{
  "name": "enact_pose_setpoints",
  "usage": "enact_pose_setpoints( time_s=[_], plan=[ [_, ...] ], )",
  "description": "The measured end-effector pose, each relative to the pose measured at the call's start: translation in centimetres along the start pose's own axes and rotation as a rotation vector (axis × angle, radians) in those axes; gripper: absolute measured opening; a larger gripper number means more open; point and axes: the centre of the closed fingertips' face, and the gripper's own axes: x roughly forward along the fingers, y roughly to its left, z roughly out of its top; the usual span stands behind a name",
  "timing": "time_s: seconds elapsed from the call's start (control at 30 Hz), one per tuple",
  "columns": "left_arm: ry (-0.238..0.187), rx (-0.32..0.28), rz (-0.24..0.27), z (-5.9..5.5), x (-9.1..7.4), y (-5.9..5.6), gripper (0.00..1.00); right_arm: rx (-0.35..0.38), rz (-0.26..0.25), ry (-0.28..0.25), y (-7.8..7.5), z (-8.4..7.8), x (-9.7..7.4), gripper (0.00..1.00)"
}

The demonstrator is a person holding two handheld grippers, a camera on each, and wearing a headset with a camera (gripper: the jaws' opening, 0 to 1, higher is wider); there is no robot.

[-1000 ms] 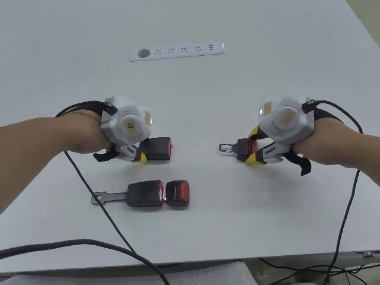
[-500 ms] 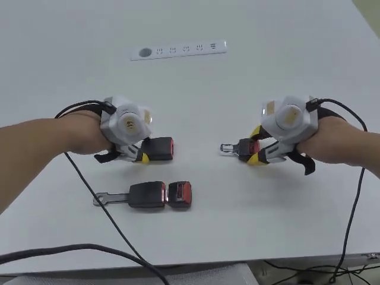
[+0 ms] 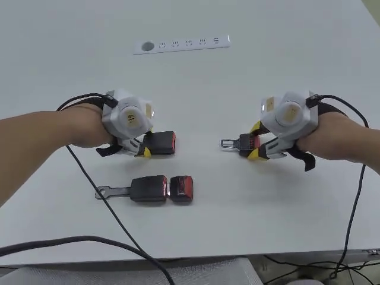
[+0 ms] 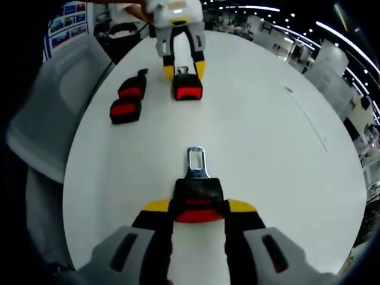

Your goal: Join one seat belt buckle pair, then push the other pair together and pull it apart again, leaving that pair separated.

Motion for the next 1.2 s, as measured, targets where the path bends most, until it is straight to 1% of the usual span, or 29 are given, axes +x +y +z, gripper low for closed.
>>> enact_pose_setpoints(
  time_s=[0.17, 0.47, 0.63, 0.77, 0.97, 1.2],
  plan=[
    [0.003, -0.001, 0.000, 0.0, 0.0, -0.1, 0.31, -0.013, 0.000, -0.008, 0.3, 0.9, 0.5, 0.33],
    [0.011, 0.000, 0.000, -0.1, 0.1, -0.1, 0.31, -0.023, 0.007, -0.031, 0.6, 3.1, 1.9, 0.33],
    [0.015, 0.002, 0.001, -0.1, 0.1, -0.1, 0.31, -0.033, 0.010, -0.045, 0.8, 4.7, 2.8, 0.33],
    [0.017, 0.003, 0.001, -0.1, 0.1, -0.1, 0.31, -0.053, 0.010, -0.046, 0.9, 5.7, 3.4, 0.33],
    [0.021, 0.006, 0.002, 0.0, 0.2, -0.1, 0.31, -0.046, 0.015, -0.057, 0.8, 7.0, 4.5, 0.33],
    [0.022, 0.006, 0.003, 0.0, 0.2, -0.1, 0.31, -0.057, 0.011, -0.049, 0.7, 8.3, 5.2, 0.33]
  ],
)
